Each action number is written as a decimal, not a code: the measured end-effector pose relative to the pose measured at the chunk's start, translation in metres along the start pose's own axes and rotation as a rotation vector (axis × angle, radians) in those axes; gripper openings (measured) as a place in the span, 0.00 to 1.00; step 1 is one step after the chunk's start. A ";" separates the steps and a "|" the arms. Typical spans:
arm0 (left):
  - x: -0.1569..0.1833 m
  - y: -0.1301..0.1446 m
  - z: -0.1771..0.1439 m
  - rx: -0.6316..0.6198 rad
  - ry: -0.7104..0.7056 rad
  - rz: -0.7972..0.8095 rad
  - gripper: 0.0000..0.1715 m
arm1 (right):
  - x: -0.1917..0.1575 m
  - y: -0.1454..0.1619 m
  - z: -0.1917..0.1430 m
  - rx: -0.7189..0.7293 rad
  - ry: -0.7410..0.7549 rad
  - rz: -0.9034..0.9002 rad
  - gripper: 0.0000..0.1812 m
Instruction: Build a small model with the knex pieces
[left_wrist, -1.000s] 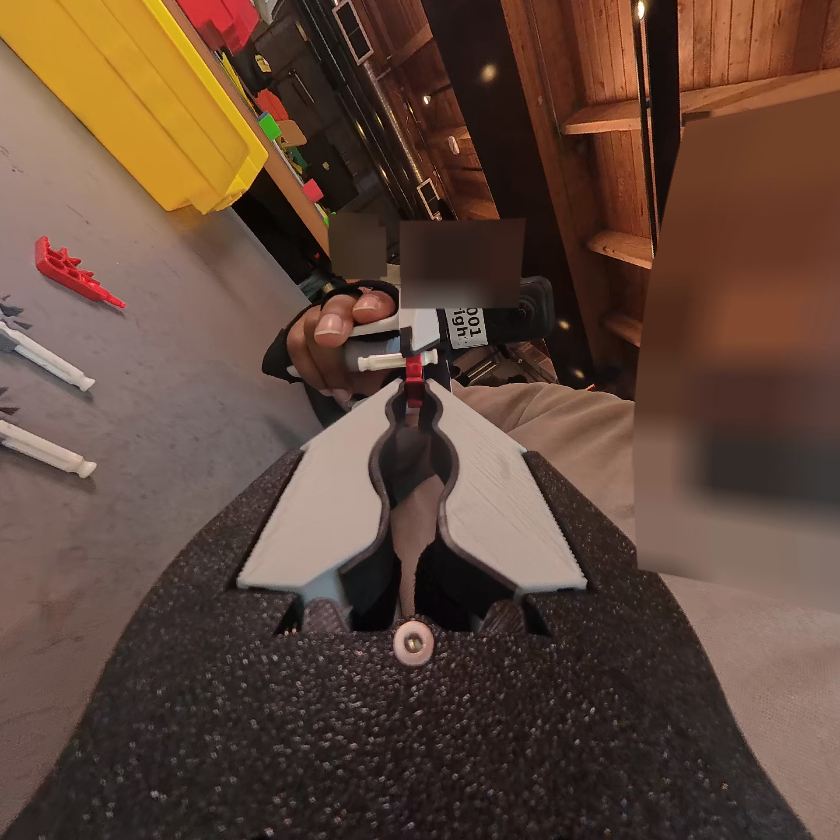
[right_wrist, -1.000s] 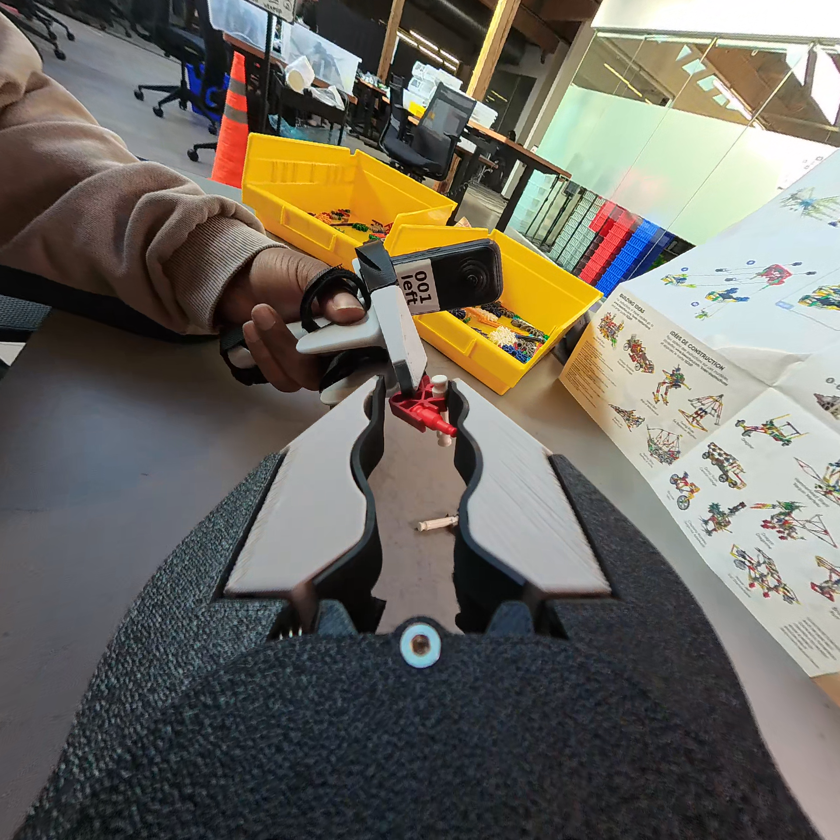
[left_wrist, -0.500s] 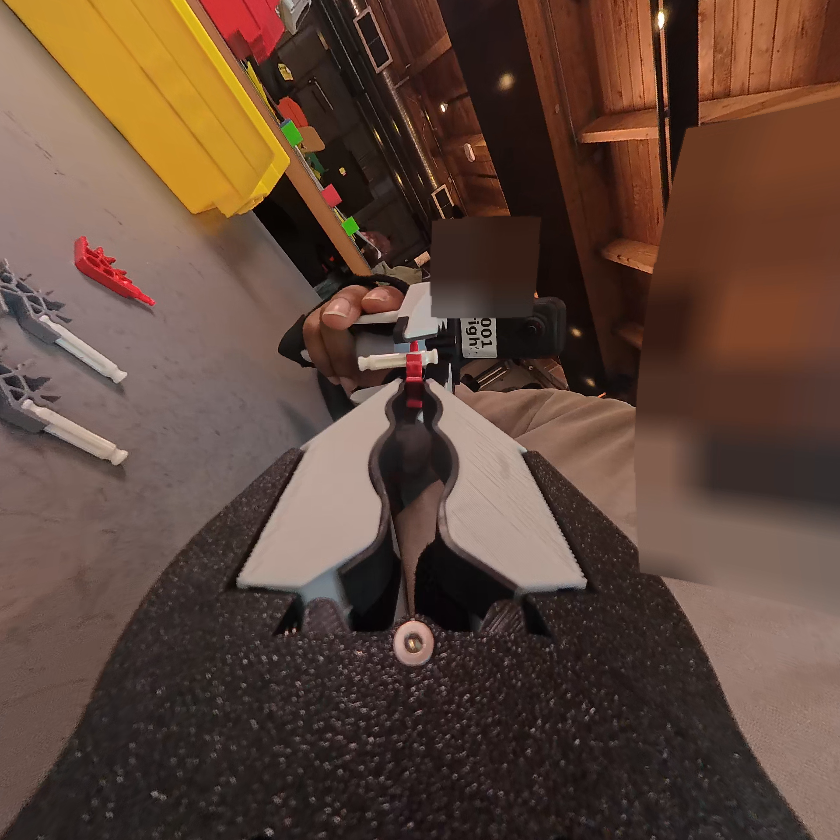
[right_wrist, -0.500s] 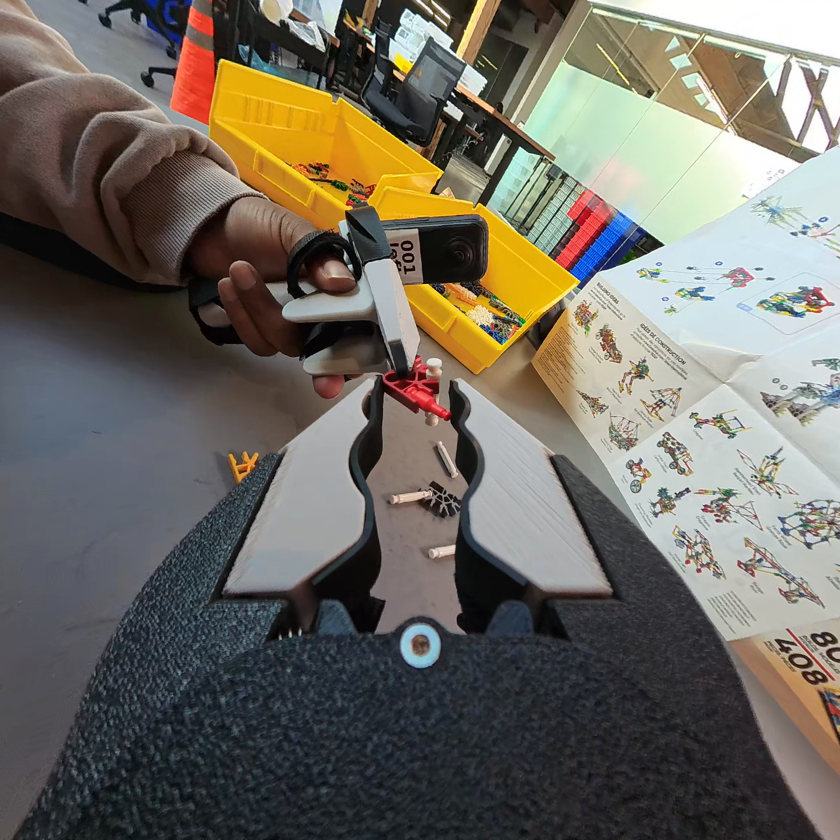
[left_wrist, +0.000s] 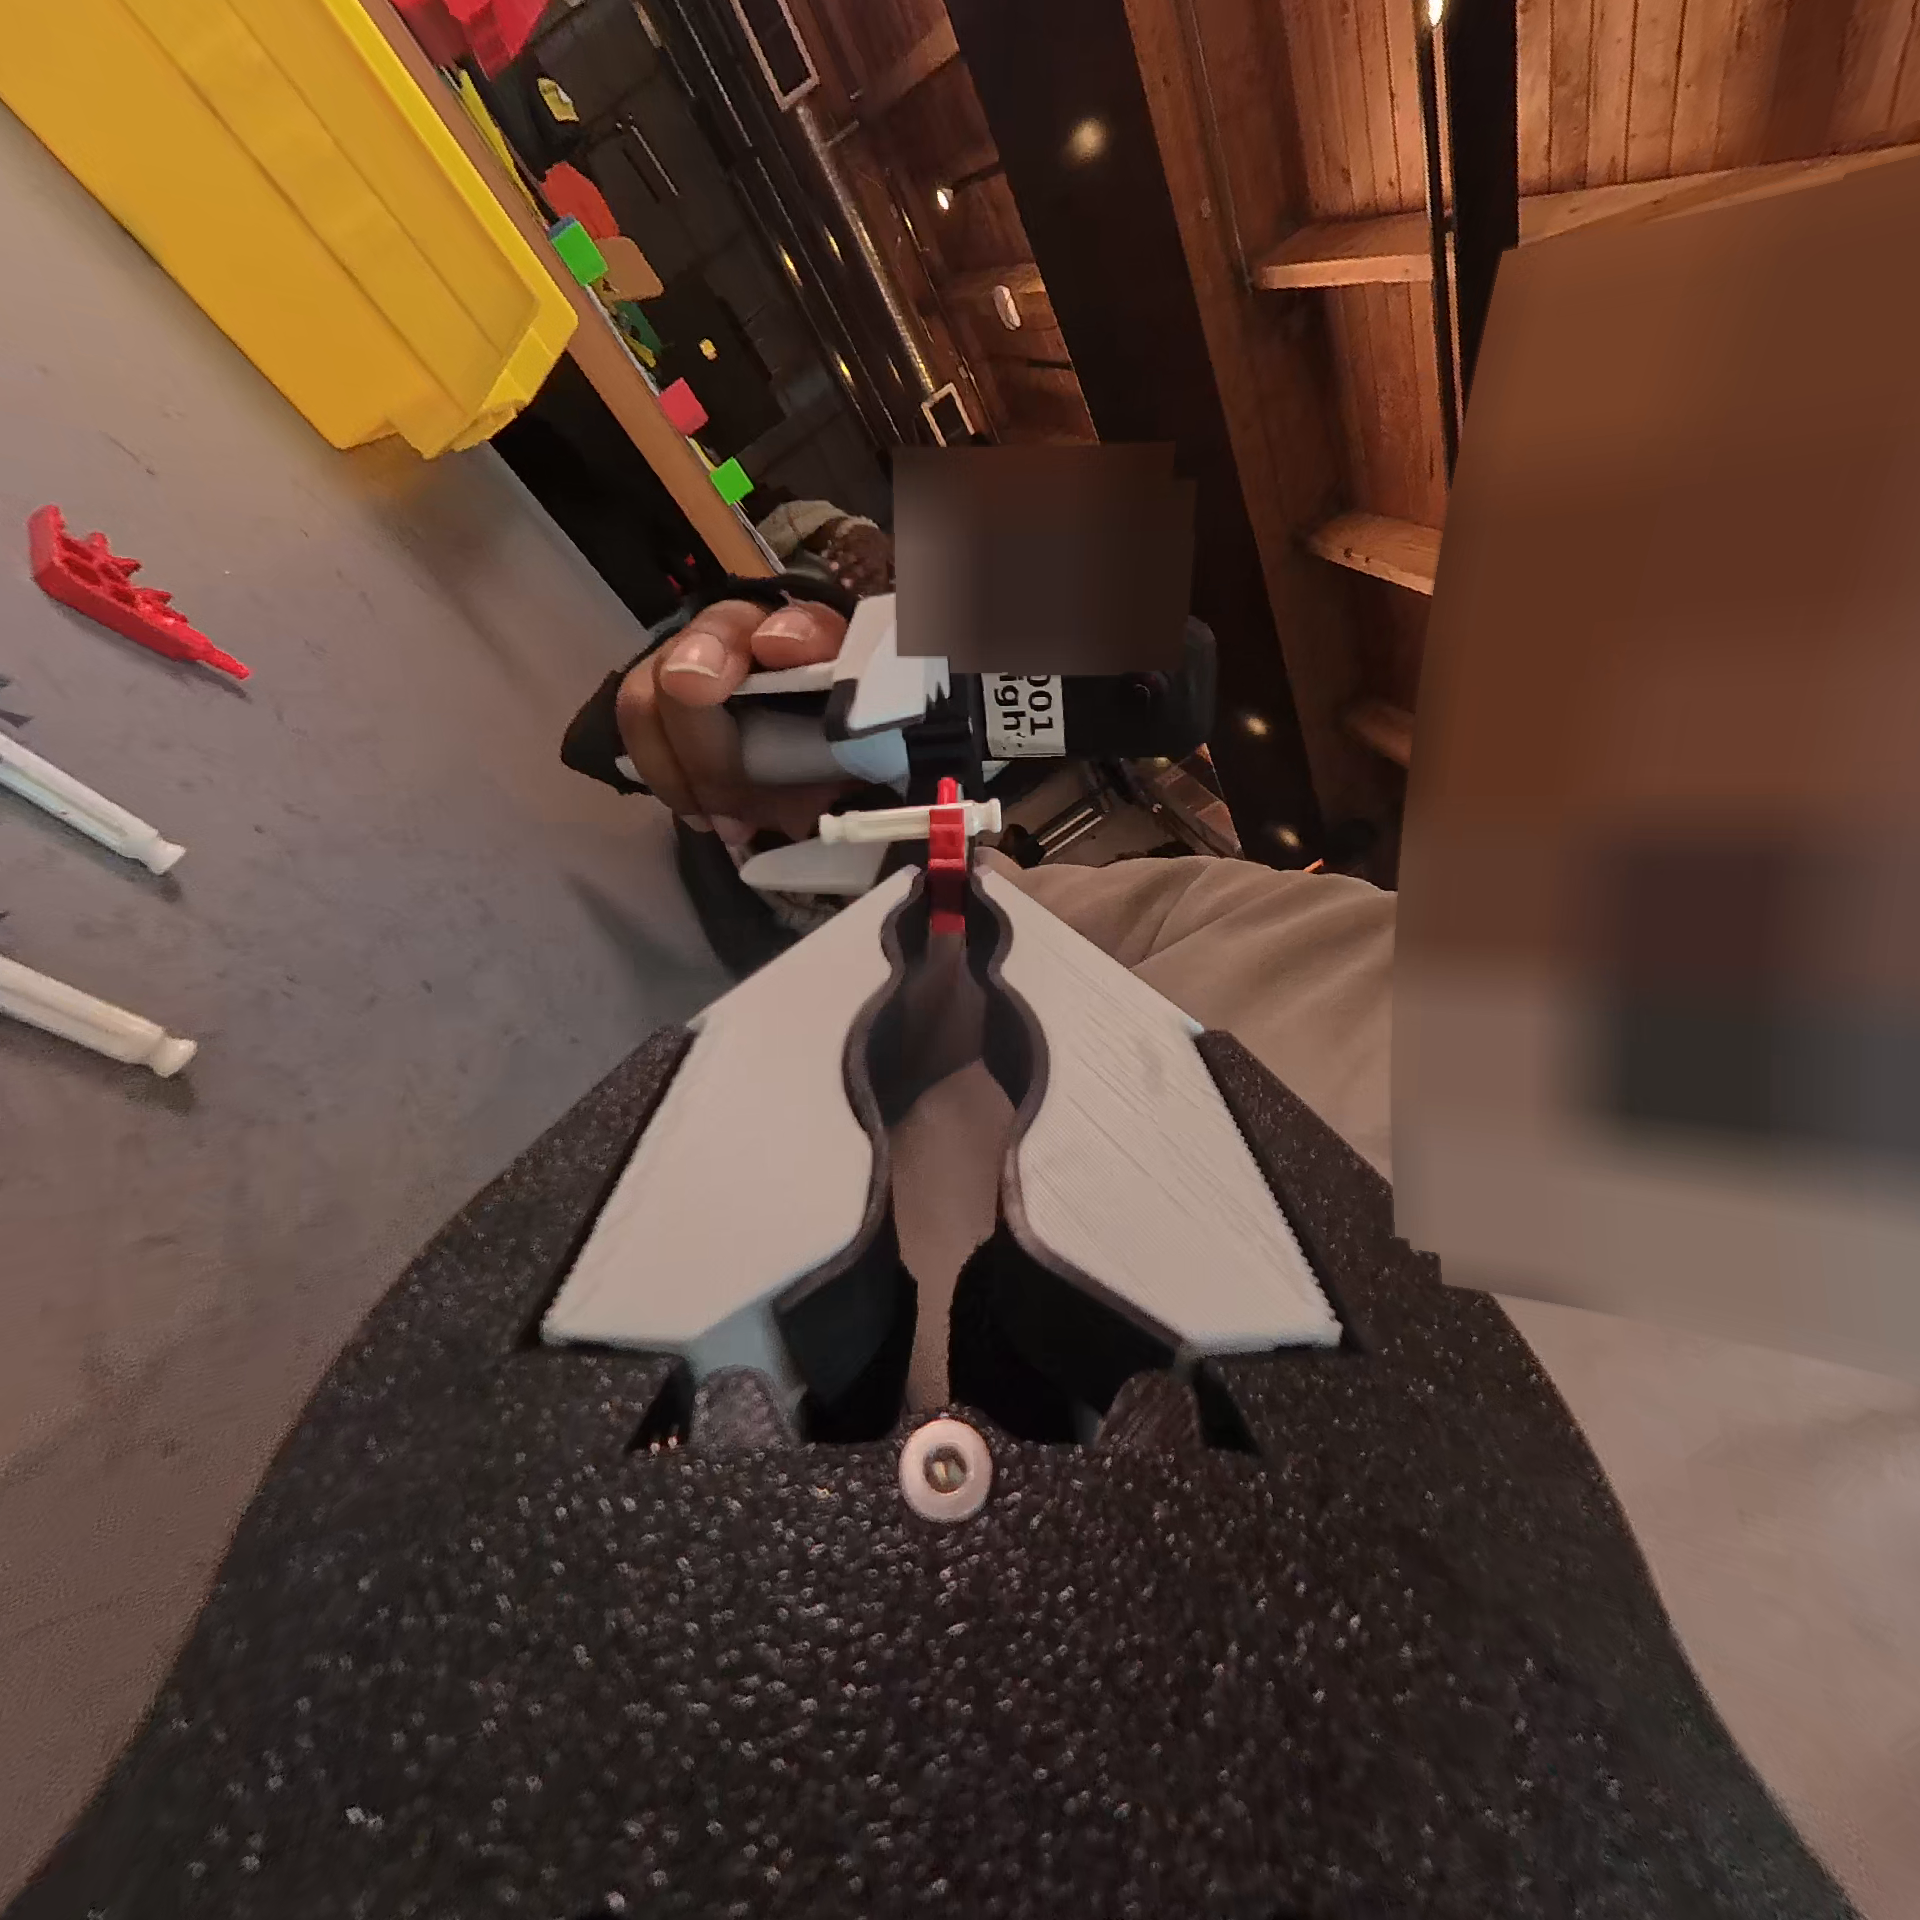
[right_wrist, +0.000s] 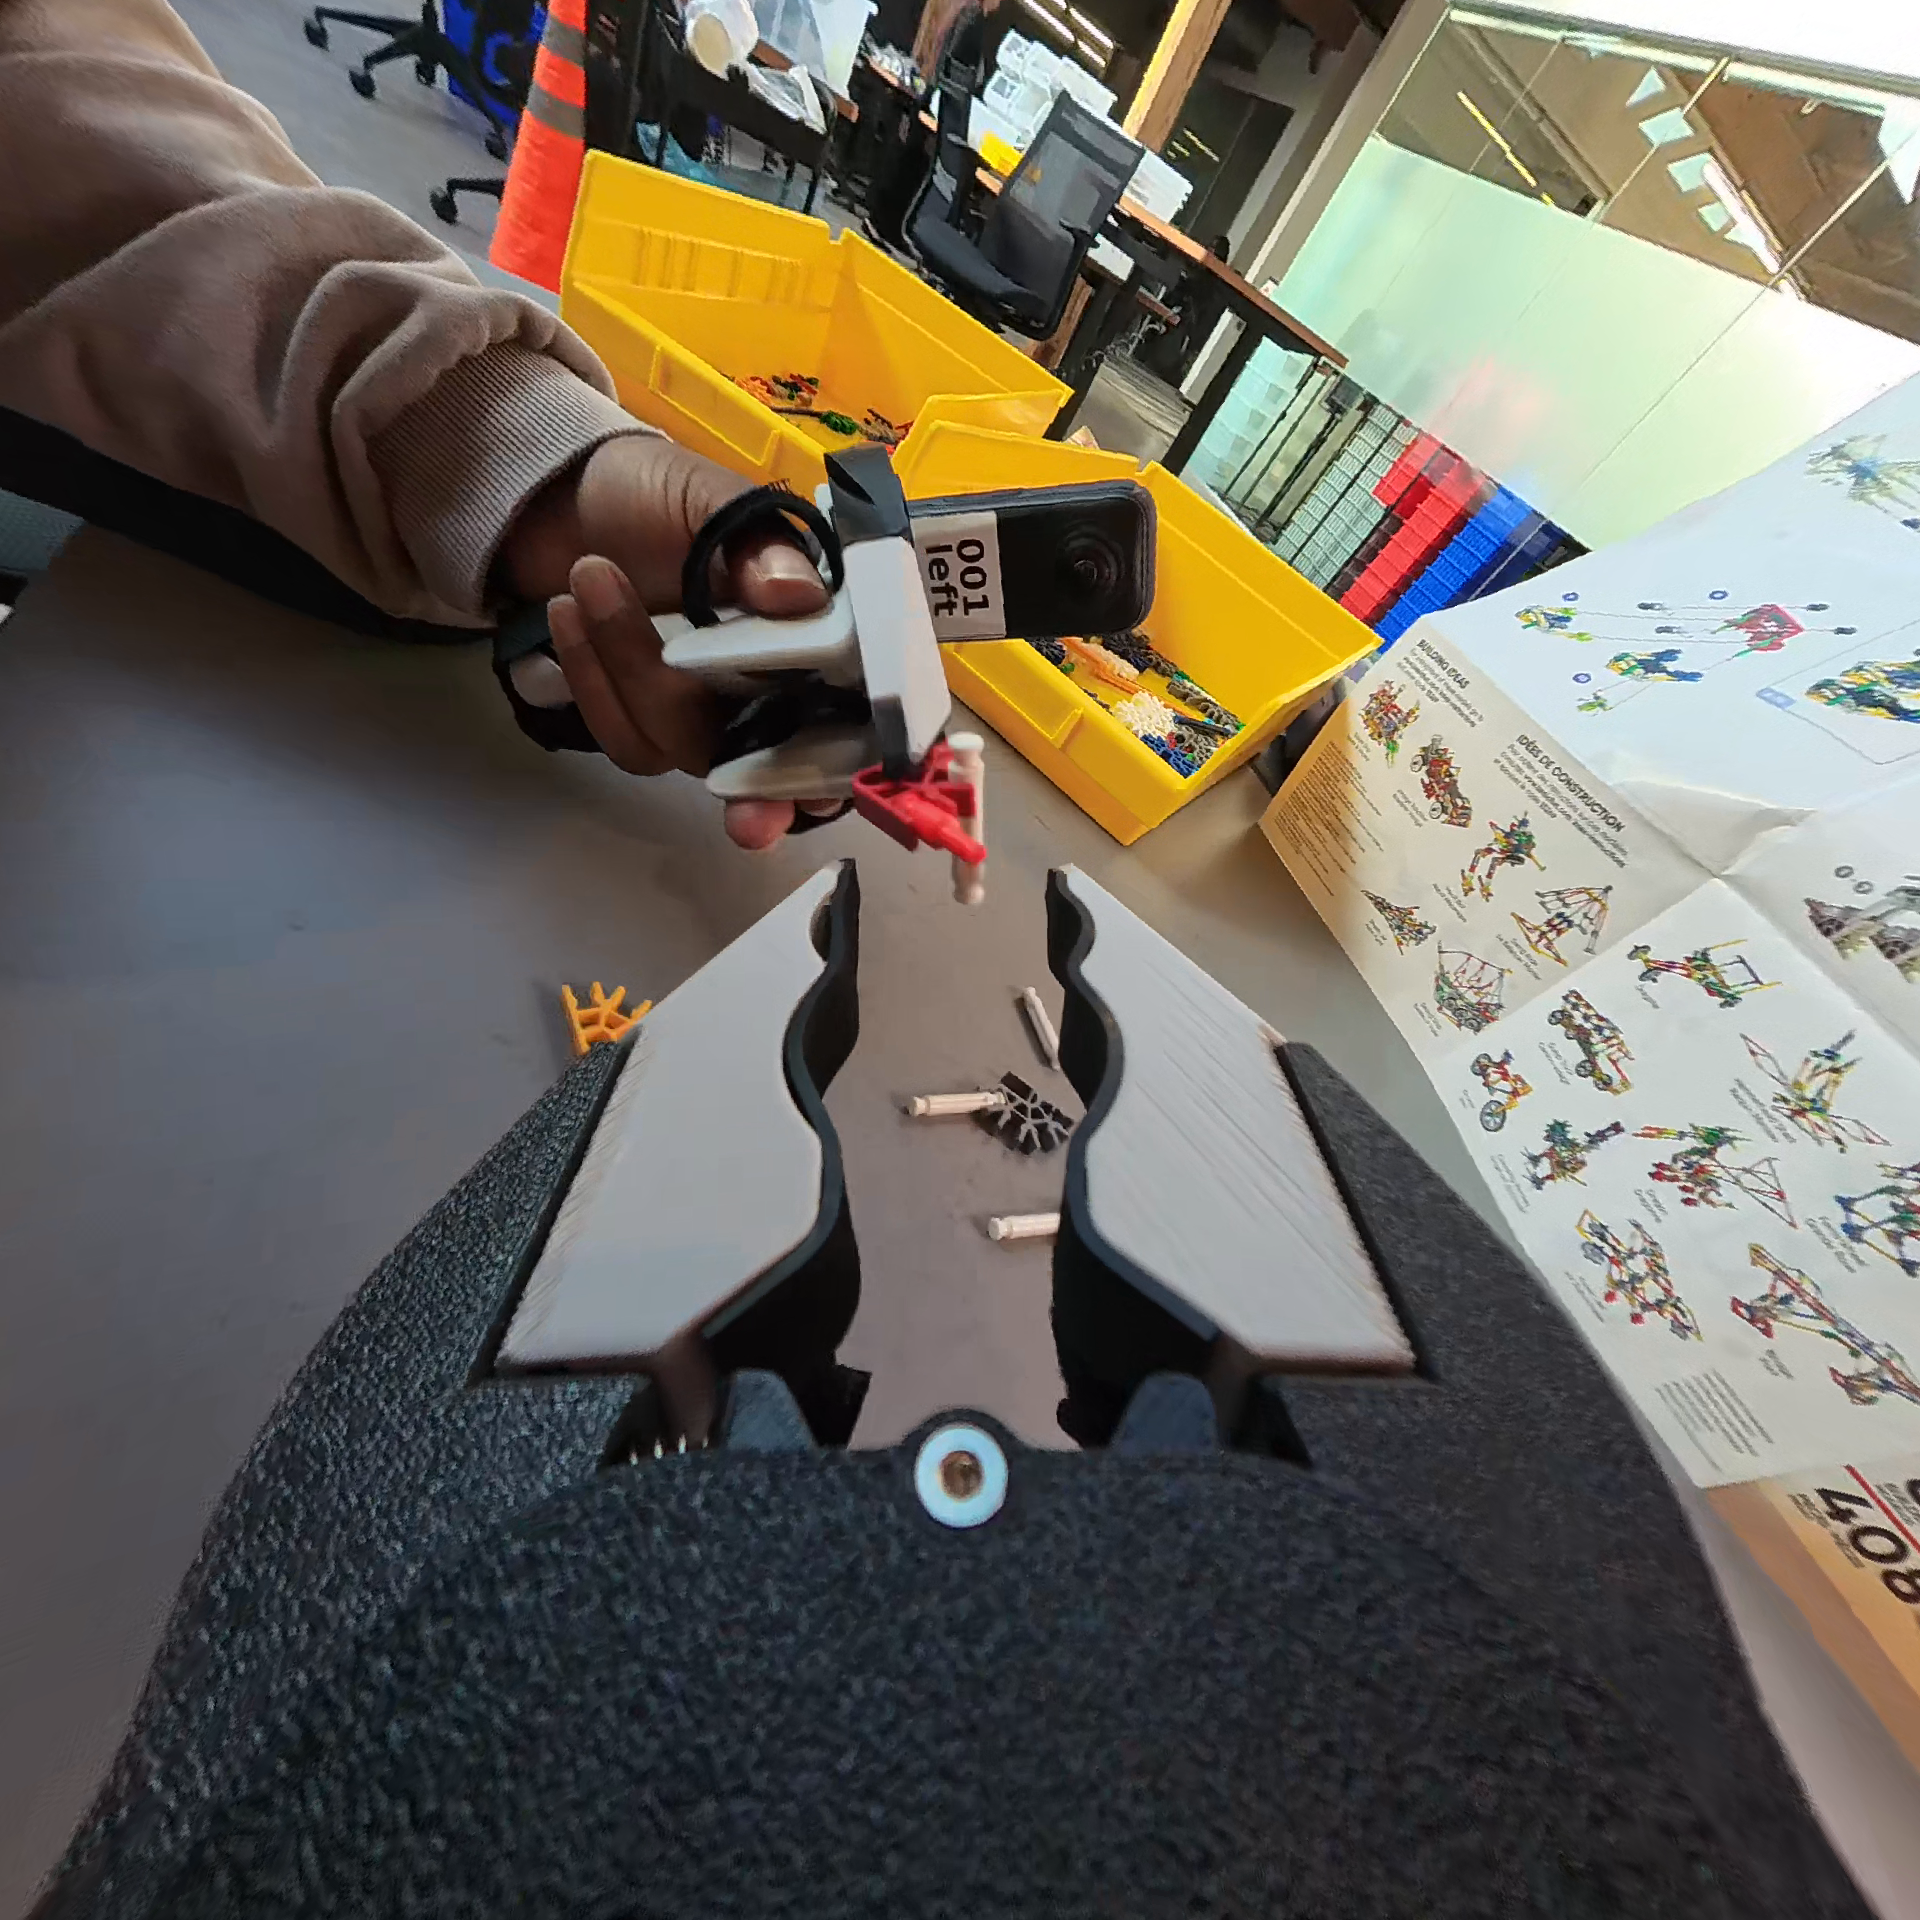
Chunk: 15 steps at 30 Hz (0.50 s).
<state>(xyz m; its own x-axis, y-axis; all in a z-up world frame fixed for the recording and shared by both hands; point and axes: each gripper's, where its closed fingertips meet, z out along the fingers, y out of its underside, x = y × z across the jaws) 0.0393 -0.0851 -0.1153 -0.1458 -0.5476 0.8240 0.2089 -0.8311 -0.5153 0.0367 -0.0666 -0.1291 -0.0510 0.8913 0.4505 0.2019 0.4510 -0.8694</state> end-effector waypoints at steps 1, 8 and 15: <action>0.003 0.002 0.001 -0.013 0.018 0.003 0.03 | 0.003 0.003 -0.001 -0.019 0.019 -0.032 0.16; 0.007 0.011 0.006 -0.053 0.062 -0.002 0.03 | -0.004 -0.009 -0.001 -0.006 0.068 -0.213 0.08; 0.004 0.012 0.007 -0.057 0.056 -0.005 0.03 | -0.007 -0.006 -0.002 -0.014 0.072 -0.235 0.02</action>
<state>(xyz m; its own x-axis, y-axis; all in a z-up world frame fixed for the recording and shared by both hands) 0.0479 -0.0966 -0.1165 -0.2010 -0.5467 0.8128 0.1529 -0.8371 -0.5253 0.0374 -0.0758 -0.1267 -0.0287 0.7560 0.6540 0.2061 0.6447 -0.7362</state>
